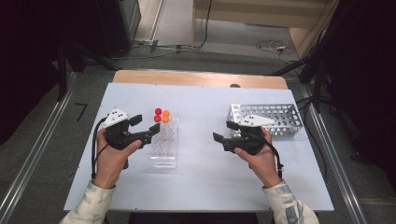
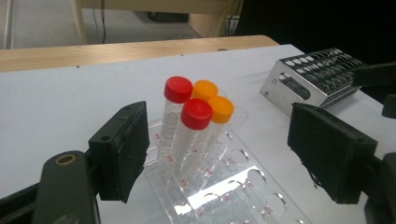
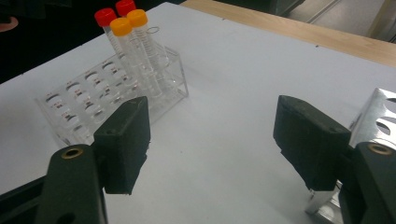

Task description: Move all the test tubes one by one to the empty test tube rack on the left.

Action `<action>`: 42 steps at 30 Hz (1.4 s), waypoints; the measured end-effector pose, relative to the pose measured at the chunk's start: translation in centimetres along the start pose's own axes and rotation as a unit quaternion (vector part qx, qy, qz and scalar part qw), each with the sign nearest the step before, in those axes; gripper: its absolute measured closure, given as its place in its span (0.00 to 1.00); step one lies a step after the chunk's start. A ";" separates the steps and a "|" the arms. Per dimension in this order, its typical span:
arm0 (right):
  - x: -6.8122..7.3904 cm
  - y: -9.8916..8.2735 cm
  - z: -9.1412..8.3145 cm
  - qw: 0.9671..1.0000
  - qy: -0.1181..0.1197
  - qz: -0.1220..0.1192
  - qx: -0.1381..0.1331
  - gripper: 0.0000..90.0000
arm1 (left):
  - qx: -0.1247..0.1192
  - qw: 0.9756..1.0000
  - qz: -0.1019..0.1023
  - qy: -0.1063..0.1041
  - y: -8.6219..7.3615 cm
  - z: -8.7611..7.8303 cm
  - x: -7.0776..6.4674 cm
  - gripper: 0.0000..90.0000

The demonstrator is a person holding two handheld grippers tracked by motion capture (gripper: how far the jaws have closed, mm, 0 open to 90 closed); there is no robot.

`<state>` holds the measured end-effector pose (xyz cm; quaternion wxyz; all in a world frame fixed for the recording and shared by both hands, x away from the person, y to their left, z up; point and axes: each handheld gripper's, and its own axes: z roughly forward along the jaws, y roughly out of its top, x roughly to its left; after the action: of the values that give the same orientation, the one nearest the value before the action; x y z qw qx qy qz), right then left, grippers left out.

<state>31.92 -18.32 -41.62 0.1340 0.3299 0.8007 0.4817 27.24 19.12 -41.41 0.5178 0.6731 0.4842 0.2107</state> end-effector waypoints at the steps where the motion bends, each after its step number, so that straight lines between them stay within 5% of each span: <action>1: -0.1 -0.1 -0.2 1.000 -0.001 0.001 0.000 0.29 | 0.000 1.000 -0.001 0.003 -0.1 -0.1 0.1 0.23; 20: -4.0 -4.2 -4.8 0.998 -0.057 0.034 0.005 0.27 | 0.004 0.999 -0.010 0.043 -3.6 -1.5 2.0 0.20; 42: -6.9 -8.5 -9.5 0.991 -0.119 0.066 0.004 0.21 | 0.013 0.997 -0.022 0.077 -7.3 -3.3 4.2 0.17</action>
<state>28.59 -32.08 -44.92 0.1948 0.4372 0.7577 0.4436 23.35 24.31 -47.71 0.4744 0.6506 0.5406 0.2439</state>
